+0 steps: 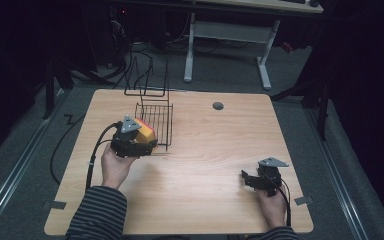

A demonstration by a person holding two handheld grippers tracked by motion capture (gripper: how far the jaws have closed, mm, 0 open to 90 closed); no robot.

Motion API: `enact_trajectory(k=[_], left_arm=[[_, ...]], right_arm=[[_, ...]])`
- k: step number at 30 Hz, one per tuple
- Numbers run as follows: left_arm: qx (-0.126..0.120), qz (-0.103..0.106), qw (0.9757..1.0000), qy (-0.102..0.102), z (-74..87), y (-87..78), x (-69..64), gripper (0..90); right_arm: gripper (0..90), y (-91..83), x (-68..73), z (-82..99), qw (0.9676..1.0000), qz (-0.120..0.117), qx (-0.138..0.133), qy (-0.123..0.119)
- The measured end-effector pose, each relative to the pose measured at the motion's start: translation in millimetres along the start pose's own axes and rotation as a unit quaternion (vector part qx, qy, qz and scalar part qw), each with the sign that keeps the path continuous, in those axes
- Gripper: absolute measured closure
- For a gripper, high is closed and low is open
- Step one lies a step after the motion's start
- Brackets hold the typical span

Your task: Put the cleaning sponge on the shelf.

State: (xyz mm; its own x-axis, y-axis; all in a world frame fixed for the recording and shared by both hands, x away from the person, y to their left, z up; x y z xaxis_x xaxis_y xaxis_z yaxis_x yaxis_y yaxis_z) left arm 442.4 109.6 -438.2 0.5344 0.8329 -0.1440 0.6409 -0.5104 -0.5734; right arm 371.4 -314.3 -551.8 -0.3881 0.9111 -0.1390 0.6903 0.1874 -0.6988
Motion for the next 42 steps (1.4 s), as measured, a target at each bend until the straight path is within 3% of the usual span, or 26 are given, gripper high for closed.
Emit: enact_trajectory(k=[16, 32, 42], left_arm=[[-0.007, -0.031, 0.9994, -0.015, -8.6, 19.4, 10.4, 24.1], [0.011, -0.057, 0.9976, -0.038, -5.3, 54.3, 21.9, 24.1], [0.02, -0.075, 0.9959, -0.047, -2.9, 67.5, 29.9, 24.0]], right_arm=[[22.8, -0.1, -0.1, 0.1, 1.0, 0.0, 0.0, -0.001], [22.7, -0.1, 0.1, 0.1, 1.0, 0.0, 0.0, 0.0], [22.7, 0.0, 0.1, 0.0, 1.0, 0.0, 0.0, -0.002]])
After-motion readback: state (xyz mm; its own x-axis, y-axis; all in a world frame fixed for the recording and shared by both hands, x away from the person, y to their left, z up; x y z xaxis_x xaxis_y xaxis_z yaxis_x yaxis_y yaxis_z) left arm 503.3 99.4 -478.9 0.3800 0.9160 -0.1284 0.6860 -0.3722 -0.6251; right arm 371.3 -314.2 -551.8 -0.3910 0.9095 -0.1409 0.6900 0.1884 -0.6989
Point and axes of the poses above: each handheld gripper's, and its own axes: y roughly forward along the jaws, z roughly out of its underside, x roughly to its left, the point moved 3 cm from there along y, roughly forward along the jaws, and after that the axes turned 10 degrees about -y, right-handed, at the moved point
